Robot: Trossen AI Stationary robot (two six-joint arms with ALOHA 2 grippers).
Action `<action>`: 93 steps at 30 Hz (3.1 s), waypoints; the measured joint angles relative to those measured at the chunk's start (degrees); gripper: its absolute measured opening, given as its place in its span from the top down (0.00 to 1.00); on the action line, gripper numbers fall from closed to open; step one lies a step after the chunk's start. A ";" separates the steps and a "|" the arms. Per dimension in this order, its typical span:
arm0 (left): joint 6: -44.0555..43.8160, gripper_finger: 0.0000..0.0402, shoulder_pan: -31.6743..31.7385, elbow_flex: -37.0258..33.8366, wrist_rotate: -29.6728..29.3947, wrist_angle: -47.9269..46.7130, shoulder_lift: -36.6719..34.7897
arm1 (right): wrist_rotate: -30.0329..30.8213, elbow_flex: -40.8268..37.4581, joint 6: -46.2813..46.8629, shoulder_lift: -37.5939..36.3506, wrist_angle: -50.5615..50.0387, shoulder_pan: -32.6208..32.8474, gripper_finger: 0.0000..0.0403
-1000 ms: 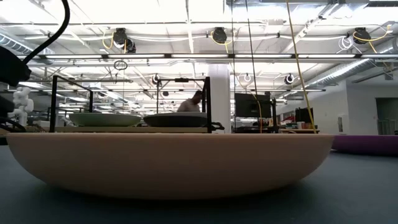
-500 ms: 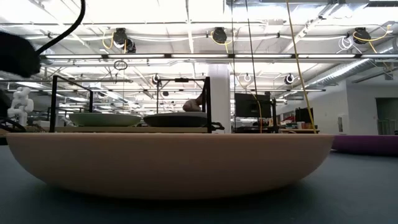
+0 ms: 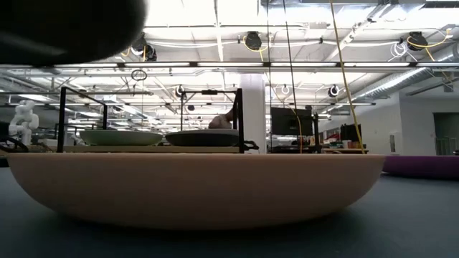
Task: Place and stack plates onto a shelf
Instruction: Stack the black plate on top of the light green plate on the shelf
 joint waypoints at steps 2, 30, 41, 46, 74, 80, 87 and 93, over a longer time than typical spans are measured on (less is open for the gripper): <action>0.01 0.97 1.44 3.15 -2.72 -3.05 0.00 | 0.00 0.00 0.65 0.00 0.00 0.00 0.81; 9.96 0.97 30.38 22.16 -15.69 -13.43 -0.02 | -0.26 0.00 4.54 0.00 0.02 0.07 0.81; 24.76 0.97 42.59 30.91 -14.62 -13.42 -0.02 | 1.12 0.00 2.64 -0.02 0.02 0.07 0.81; 32.61 0.97 50.48 33.02 -10.23 -13.38 -0.02 | 6.12 0.00 2.11 -0.02 0.04 0.04 0.81; 78.16 0.97 82.63 33.76 1.25 -13.29 10.13 | 7.32 0.00 2.07 -0.02 0.02 0.04 0.81; 88.67 0.97 85.44 33.76 2.98 -13.27 10.98 | 7.28 0.00 -0.18 -0.02 0.02 0.04 0.81; 97.14 0.97 87.51 33.74 3.12 -13.50 11.70 | 7.28 0.00 -0.58 -0.02 0.04 0.04 0.81; 97.35 0.97 87.87 33.74 6.21 -16.77 13.39 | 7.28 0.00 -0.67 -0.02 0.02 0.04 0.81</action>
